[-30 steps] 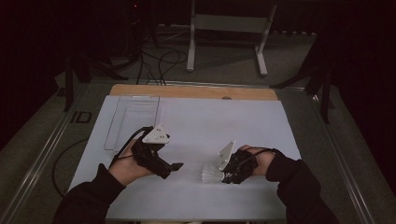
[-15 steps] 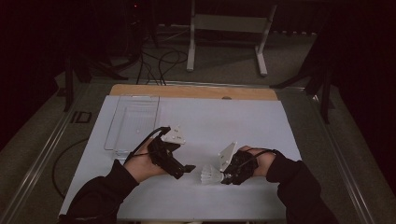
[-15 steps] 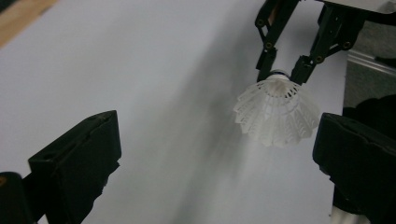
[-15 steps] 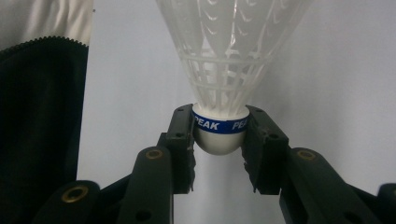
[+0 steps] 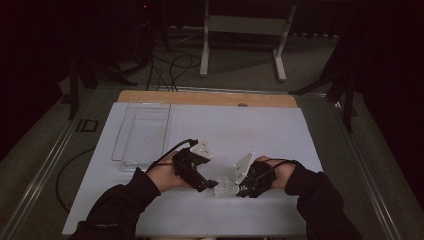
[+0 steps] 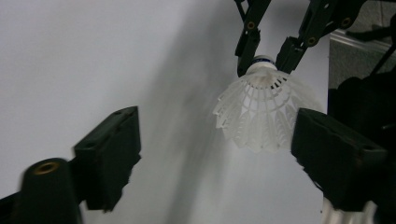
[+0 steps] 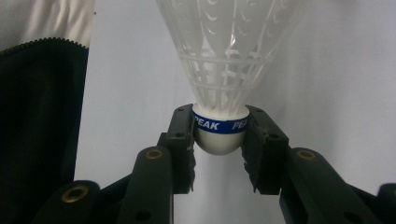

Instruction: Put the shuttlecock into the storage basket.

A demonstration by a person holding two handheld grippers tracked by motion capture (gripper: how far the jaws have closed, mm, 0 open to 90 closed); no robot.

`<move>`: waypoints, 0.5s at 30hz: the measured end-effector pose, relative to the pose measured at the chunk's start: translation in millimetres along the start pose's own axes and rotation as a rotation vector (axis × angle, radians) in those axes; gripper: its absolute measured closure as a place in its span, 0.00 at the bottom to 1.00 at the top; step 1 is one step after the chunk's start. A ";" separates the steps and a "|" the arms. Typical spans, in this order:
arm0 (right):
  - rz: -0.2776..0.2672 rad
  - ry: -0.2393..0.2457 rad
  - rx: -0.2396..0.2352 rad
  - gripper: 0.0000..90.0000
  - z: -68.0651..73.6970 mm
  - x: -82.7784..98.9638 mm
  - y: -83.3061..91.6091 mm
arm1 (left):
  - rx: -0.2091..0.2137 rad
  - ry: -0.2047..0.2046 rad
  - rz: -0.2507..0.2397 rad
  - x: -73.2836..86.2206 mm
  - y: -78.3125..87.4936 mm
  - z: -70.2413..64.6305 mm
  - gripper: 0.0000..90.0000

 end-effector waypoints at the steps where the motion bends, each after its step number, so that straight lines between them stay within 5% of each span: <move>1: 0.003 -0.002 0.002 0.73 0.1 0.3 0.1 | 0.007 -0.004 0.006 0.7 -1.8 0.2 0.25; 15: 0.002 0.028 0.008 0.73 0.1 -0.9 -0.6 | 0.102 0.016 0.072 4.8 -24.0 -4.4 0.49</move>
Point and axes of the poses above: each handheld gripper's, and its own axes: y roughly backward along the jaws, x roughly out of its underside, z roughly to its left, the point moved 10 cm from there along -y, roughly forward along the jaws, and after that the axes turned 1 degree about -x, right-handed, at the moved point
